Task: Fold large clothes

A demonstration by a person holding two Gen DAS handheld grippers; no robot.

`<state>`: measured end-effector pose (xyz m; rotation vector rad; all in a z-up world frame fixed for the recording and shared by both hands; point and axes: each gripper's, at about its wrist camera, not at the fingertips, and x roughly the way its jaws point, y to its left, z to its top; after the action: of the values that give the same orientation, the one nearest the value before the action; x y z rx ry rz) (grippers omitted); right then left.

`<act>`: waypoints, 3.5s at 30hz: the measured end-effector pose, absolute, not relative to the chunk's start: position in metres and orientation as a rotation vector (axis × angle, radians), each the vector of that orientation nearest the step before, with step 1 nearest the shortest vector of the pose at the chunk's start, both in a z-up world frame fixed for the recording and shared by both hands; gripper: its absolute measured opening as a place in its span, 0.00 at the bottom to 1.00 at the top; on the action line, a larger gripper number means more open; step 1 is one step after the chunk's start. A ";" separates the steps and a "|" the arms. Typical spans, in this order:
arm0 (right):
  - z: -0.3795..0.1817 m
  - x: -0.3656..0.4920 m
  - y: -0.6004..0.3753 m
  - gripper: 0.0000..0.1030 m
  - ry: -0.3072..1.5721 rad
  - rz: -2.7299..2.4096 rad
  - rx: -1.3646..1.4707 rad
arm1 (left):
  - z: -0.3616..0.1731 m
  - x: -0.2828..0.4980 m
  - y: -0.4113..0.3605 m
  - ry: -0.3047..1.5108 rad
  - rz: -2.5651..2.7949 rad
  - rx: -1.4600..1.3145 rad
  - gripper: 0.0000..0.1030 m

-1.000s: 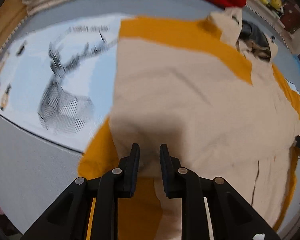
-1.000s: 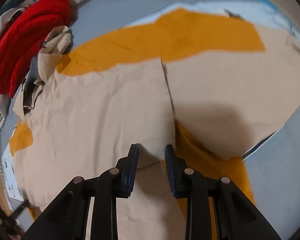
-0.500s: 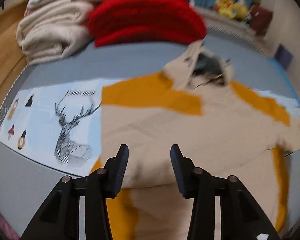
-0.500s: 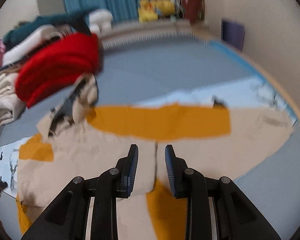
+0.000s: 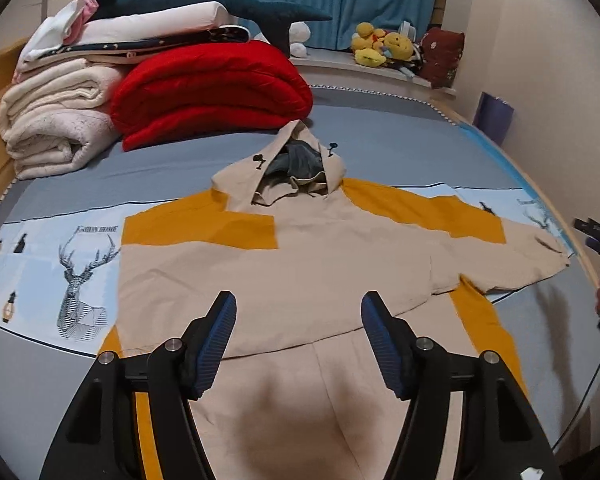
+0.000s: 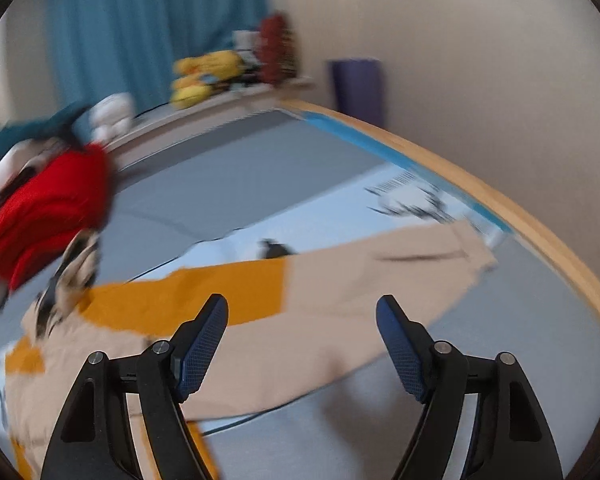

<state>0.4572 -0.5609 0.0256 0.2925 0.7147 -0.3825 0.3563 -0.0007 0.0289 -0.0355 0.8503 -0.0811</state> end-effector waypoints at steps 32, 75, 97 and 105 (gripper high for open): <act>-0.136 0.472 -0.750 0.39 0.739 -0.553 0.836 | -0.009 0.389 0.003 0.963 -0.110 -0.045 0.58; 0.002 0.460 -0.129 0.14 0.916 0.467 0.029 | 0.008 0.414 0.158 1.090 0.102 -0.375 0.57; -0.070 0.477 -0.326 0.44 1.217 -0.029 0.541 | -0.055 0.399 -0.057 1.157 -0.363 -0.083 0.54; -0.101 0.482 -0.341 0.44 1.290 -0.087 0.586 | -0.079 0.404 -0.081 1.156 -0.337 -0.104 0.56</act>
<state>0.4820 -0.3415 -0.1007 0.5862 1.2899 -0.0868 0.4039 -0.0813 -0.0788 -0.1041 1.1564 -0.3371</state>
